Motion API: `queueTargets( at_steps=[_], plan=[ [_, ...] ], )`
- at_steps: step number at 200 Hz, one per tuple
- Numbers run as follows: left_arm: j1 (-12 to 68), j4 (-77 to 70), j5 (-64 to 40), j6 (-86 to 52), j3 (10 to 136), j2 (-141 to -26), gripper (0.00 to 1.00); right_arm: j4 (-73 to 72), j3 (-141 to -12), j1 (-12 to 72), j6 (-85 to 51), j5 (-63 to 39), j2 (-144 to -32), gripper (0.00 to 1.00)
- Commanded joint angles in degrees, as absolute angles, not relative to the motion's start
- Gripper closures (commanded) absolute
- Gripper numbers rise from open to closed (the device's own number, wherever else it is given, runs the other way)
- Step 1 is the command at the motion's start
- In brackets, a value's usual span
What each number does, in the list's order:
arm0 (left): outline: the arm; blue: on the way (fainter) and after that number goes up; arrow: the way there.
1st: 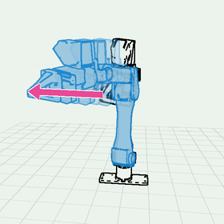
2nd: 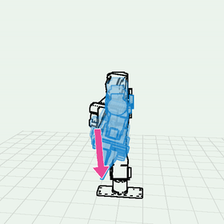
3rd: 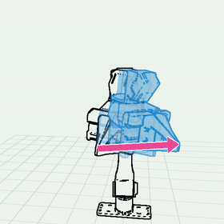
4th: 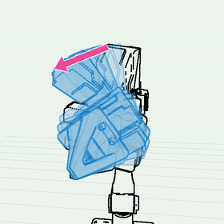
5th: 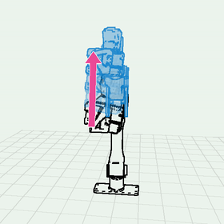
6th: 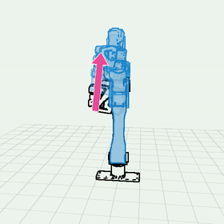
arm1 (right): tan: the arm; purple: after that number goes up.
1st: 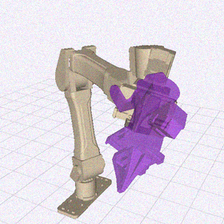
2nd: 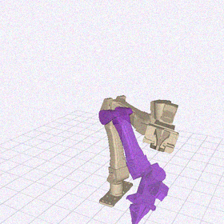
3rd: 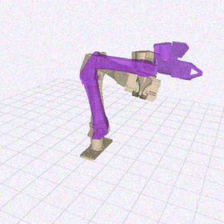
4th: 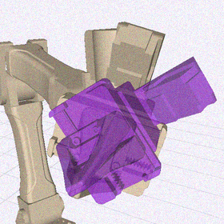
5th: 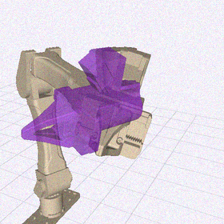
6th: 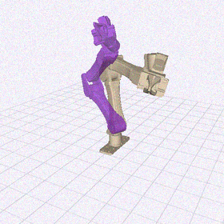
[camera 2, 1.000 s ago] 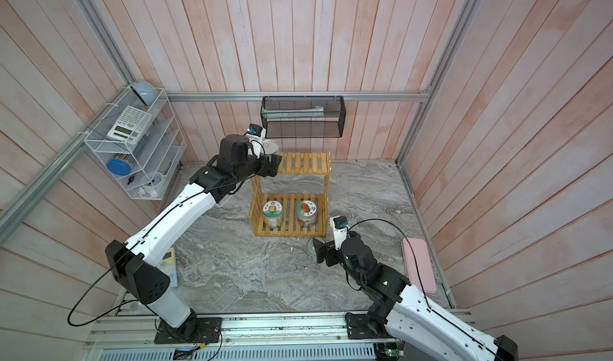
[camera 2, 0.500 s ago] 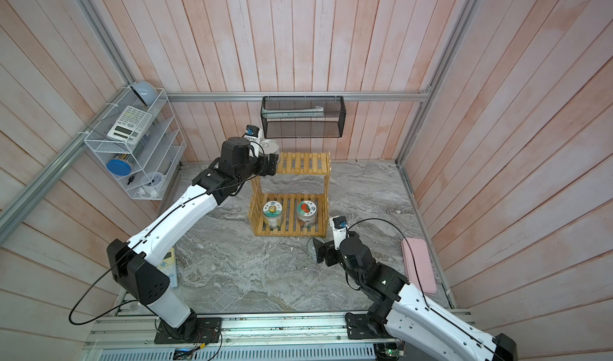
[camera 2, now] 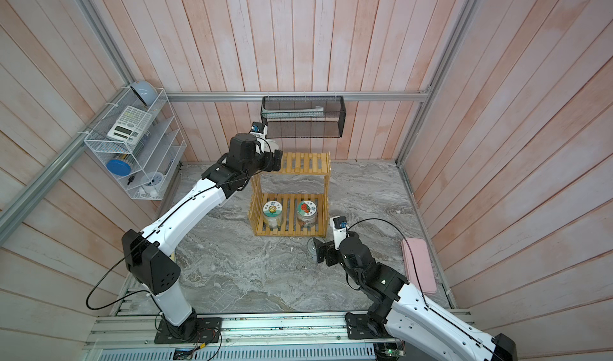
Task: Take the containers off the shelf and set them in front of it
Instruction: 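Pick up a container from the shelf.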
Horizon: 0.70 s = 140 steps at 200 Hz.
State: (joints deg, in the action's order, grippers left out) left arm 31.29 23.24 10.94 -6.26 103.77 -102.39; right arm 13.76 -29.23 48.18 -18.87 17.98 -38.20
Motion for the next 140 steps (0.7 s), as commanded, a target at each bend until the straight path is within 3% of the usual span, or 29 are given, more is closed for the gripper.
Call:
queueTargets(
  at_steps=[1, 36, 97, 140],
  plan=[
    [31.09, 23.71, 11.43, -6.59, 105.30, -103.33, 0.00, 13.86, -28.58, 47.79, -19.06, 18.72, -38.15, 0.02],
    [31.11, 24.08, 11.00, -6.54, 105.03, -103.51, 0.01, 13.99, -28.34, 47.64, -19.23, 18.66, -37.97, 0.02],
    [31.11, 24.34, 10.46, -6.59, 105.10, -103.32, 0.29, 14.23, -27.89, 47.24, -19.60, 18.73, -37.27, 0.02],
    [31.20, 23.60, 10.38, -6.49, 104.94, -102.51, 0.31, 14.26, -27.78, 46.93, -19.68, 18.81, -36.85, 0.02]
  ],
)
